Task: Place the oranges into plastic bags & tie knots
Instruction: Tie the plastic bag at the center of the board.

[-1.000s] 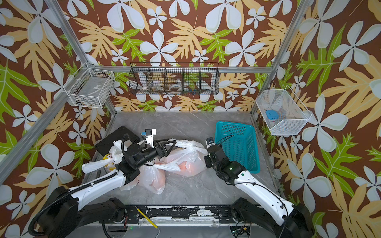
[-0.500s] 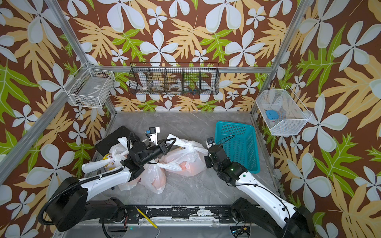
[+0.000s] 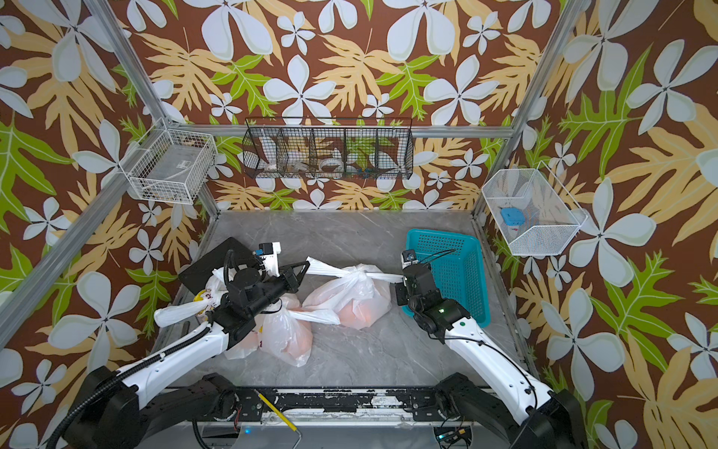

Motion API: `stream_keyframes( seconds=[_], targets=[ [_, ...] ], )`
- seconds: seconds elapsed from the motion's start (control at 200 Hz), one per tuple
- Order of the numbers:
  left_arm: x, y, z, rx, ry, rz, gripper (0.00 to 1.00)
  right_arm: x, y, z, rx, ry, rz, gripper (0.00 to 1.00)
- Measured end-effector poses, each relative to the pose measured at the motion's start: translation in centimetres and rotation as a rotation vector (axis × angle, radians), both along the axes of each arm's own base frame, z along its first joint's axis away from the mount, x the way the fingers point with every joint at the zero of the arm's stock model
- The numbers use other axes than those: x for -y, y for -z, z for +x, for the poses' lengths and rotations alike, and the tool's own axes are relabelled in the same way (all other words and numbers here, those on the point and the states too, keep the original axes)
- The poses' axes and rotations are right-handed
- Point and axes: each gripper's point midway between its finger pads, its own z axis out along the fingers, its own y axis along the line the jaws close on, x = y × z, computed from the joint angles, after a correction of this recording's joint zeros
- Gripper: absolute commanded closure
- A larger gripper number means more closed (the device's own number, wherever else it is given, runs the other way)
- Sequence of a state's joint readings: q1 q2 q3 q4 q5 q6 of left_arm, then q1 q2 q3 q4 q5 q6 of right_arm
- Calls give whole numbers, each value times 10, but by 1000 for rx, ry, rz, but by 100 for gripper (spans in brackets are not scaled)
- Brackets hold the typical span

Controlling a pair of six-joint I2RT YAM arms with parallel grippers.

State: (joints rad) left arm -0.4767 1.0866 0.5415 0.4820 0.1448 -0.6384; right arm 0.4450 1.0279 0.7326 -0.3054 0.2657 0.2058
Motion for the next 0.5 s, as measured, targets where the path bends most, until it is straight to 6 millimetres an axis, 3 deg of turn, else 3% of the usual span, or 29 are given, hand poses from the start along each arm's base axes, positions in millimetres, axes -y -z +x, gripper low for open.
stream_keyframes(
  seconds=[0.32,0.5],
  targets=[
    [-38,34,5,-71,-96,63,100,9,22,12,-62,36,-21,100],
    [-45,18,11,-34,-122,74,100,3,1,21,-19,13,5,100]
  ],
)
